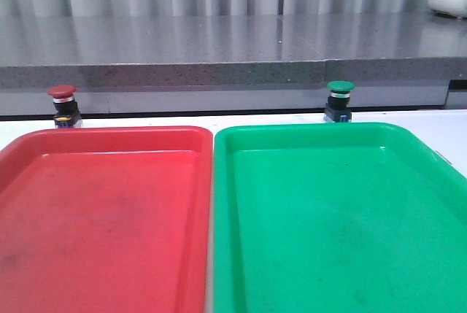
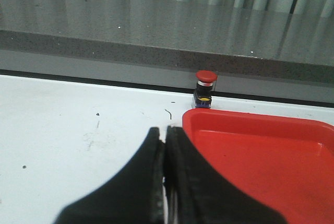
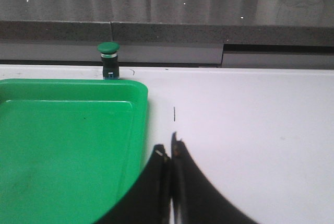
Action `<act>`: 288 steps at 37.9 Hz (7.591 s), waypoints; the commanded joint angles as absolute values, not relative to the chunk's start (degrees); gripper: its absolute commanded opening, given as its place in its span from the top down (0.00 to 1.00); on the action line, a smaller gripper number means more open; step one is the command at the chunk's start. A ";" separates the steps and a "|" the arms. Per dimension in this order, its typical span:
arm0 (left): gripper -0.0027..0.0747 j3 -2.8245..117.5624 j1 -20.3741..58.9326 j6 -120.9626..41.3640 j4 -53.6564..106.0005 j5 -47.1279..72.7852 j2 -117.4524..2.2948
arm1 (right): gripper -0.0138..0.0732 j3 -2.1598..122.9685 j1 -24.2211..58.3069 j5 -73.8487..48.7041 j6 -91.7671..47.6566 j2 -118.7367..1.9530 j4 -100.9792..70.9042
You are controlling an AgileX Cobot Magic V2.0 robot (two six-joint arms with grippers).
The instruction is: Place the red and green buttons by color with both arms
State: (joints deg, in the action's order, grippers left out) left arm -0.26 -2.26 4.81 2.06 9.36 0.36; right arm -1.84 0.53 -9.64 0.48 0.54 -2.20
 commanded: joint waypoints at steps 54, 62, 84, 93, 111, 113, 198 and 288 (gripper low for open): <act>0.99 7.69 -2.29 5.03 2.74 -7.22 -1.29 | 0.92 13.07 0.21 -8.98 0.00 -2.57 -2.00; 0.99 18.60 -2.29 5.03 2.52 2.60 -12.98 | 0.92 26.22 0.21 -17.19 0.00 -17.37 -2.05; 0.43 23.24 -2.29 5.03 2.48 1.78 -22.31 | 0.58 31.32 0.21 -15.72 0.00 -28.56 -2.05; 0.08 23.24 -2.29 5.03 2.48 1.65 -22.31 | 0.07 31.32 0.21 -15.72 0.00 -28.56 -2.05; 0.17 26.50 -2.17 5.03 2.48 0.79 -33.30 | 0.10 31.32 0.21 -15.72 0.00 -28.56 -2.00; 0.17 28.40 -1.67 5.03 2.48 1.14 -37.90 | 0.10 31.32 0.21 -15.72 0.00 -28.56 -2.00; 0.91 65.19 20.36 9.56 -2.46 30.45 -87.19 | 0.10 31.32 0.21 -15.72 0.00 -28.56 -2.00; 0.99 22.23 10.23 13.43 -9.20 26.99 1.15 | 0.10 31.32 0.21 -15.72 0.00 -28.56 -2.00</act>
